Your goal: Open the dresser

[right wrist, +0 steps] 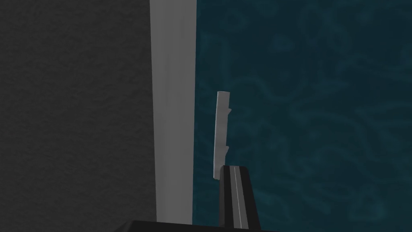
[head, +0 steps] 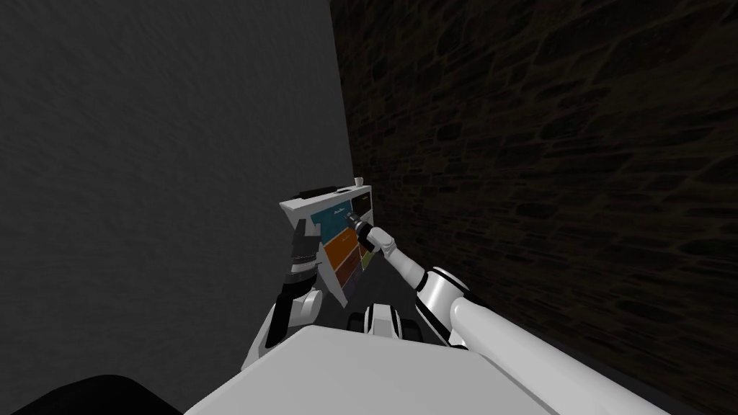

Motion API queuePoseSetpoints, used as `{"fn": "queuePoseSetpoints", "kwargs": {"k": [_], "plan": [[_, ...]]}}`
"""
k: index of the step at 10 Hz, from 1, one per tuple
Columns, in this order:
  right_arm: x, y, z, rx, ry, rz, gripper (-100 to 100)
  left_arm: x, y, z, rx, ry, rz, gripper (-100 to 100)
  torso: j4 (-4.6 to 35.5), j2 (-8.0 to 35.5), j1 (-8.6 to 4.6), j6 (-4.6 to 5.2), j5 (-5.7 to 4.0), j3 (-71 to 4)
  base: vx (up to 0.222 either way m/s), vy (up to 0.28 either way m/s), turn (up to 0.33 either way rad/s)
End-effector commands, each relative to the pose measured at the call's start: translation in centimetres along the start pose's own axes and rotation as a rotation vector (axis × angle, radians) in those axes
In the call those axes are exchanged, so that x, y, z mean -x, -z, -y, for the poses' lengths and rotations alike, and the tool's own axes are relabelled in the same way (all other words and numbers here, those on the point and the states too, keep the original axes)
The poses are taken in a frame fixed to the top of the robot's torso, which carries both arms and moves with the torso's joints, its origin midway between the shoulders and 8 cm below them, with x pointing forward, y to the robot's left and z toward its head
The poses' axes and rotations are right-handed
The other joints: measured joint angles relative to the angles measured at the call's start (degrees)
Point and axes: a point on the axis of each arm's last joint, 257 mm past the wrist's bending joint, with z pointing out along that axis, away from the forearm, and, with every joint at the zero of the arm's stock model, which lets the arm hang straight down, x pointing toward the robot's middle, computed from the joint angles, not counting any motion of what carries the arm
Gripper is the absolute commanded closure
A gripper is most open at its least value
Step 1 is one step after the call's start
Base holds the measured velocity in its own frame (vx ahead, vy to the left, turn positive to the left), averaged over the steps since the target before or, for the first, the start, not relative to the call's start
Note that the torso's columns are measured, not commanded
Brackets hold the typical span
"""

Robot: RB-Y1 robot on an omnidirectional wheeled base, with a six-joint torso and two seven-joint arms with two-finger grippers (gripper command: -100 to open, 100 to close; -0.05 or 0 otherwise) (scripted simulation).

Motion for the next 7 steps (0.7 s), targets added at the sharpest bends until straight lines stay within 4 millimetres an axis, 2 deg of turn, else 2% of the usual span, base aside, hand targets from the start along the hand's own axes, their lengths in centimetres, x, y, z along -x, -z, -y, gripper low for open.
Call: {"fn": "queuePoseSetpoints", "kwargs": {"k": [1,2,5,7], "plan": [[-0.1,-0.1,0.2,0.001,0.0,0.003,100,0.0,0.0,0.0,0.0,0.0,0.0,0,-0.01,-0.06,0.13,-0.01,0.04,-0.03,-0.047,-0.076,-0.004],[-1.8,0.5,-0.1,0.014,0.028,-0.013,-100,0.0,0.0,0.0,0.0,0.0,0.0,0,-0.07,-0.27,0.48,-0.03,0.14,-0.16,-0.013,-0.012,-0.001],[-6.4,2.1,-0.4,0.05,0.126,-0.053,-100,0.0,0.0,0.0,0.0,0.0,0.0,0,-0.07,-0.23,0.3,0.0,0.09,-0.14,0.002,0.029,-0.006],[-6.4,2.1,-0.4,0.05,0.126,-0.053,-100,0.0,0.0,0.0,0.0,0.0,0.0,0,-0.03,-0.1,0.18,-0.03,0.05,-0.05,0.004,0.025,-0.002]]}}
